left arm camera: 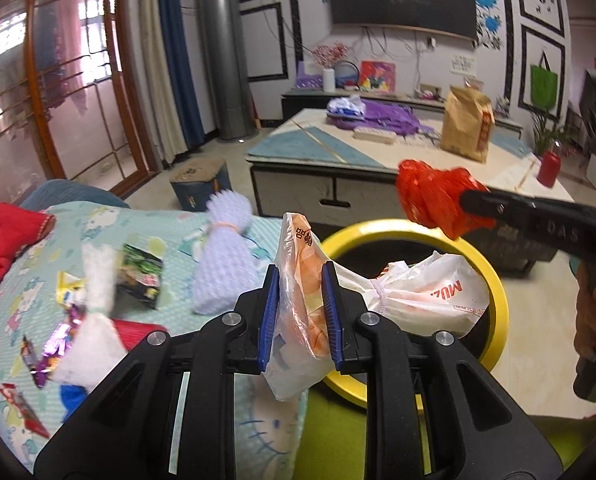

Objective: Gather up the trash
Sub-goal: 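Carry both held bags over the yellow-rimmed trash bin, then open both tools to drop the bags into the bin, then move both tools back toward the foam fruit nets on the bed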

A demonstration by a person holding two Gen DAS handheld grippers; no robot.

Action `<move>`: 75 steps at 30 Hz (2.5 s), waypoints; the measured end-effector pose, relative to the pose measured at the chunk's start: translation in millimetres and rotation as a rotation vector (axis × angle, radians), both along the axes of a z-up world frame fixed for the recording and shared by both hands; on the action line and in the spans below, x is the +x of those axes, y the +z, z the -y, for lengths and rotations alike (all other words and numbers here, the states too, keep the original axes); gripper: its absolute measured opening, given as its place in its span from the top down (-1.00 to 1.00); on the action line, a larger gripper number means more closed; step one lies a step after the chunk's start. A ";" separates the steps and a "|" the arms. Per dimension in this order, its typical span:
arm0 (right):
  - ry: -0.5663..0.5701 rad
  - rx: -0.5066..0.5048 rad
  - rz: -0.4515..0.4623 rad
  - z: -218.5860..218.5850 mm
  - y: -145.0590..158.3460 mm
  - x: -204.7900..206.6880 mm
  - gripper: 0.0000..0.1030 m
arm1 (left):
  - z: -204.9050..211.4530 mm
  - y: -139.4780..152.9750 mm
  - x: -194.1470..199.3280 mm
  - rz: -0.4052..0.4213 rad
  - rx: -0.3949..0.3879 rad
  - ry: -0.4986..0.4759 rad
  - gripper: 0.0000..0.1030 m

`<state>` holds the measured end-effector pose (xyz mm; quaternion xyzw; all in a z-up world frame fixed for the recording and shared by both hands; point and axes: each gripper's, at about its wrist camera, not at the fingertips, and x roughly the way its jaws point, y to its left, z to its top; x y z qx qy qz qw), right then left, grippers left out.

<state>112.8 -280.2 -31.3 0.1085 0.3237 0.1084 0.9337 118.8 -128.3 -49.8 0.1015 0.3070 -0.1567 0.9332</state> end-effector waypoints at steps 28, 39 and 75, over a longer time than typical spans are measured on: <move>-0.047 0.045 -0.197 22.3 -46.2 29.1 0.52 | 35.2 -54.2 11.3 -0.144 -0.009 -0.099 0.54; -0.071 0.013 -0.163 20.4 -38.4 25.2 0.11 | 5.3 -30.8 3.8 -0.088 -0.114 -0.023 -0.37; 0.112 -0.093 0.130 -68.6 34.3 -16.2 -0.50 | -107.9 36.1 -28.4 0.125 -0.266 0.272 -0.78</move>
